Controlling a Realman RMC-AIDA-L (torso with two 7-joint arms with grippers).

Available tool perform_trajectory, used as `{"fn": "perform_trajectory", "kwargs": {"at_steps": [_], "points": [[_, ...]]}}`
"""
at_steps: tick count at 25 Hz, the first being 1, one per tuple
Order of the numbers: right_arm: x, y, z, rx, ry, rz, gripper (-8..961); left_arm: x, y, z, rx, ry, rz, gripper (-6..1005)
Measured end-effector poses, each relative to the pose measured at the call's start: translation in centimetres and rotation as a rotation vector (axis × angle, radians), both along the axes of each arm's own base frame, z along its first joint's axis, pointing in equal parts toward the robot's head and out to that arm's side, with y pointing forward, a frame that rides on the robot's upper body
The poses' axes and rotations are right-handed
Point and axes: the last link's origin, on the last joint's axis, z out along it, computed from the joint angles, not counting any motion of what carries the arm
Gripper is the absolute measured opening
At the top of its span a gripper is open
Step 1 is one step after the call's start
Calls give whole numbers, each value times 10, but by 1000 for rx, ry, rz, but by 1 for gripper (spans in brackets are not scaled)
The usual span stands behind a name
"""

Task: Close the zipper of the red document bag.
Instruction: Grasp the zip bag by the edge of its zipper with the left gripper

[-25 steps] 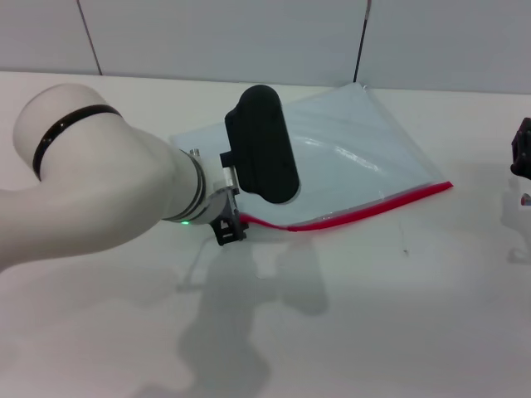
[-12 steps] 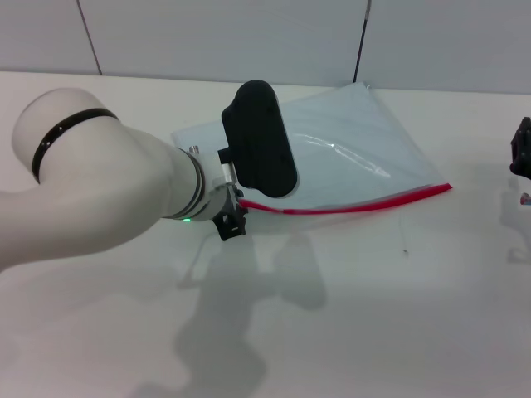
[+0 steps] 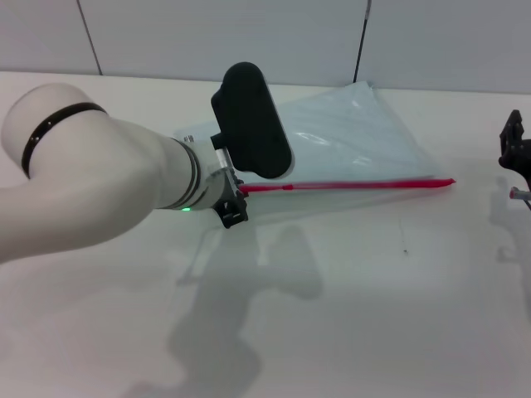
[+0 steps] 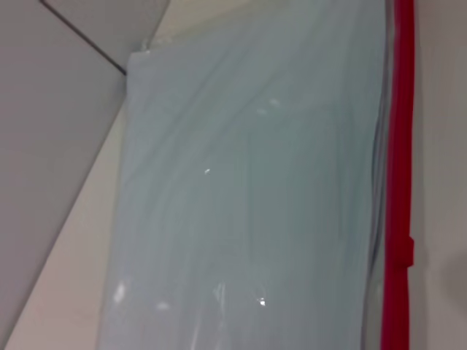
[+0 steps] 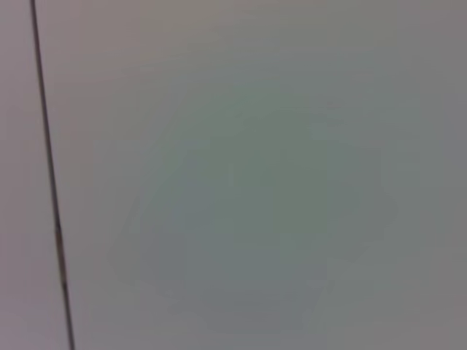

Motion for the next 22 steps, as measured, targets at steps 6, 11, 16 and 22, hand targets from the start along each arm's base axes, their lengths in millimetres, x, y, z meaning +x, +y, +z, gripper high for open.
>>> {"fn": "perform_trajectory", "kwargs": {"at_steps": [6, 11, 16, 22], "points": [[-13, 0, -3, -5, 39, 31, 397, -4, 2, 8, 35, -38, 17, 78], [-27, 2, 0, -23, 88, 70, 396, 4, 1, 19, 80, -105, -25, 58], [-49, 2, 11, -93, 144, 149, 396, 6, 0, 27, 121, -157, -51, 56], [-78, 2, 21, -220, 126, 264, 395, 10, 1, 33, 147, -187, -66, 56]]}}
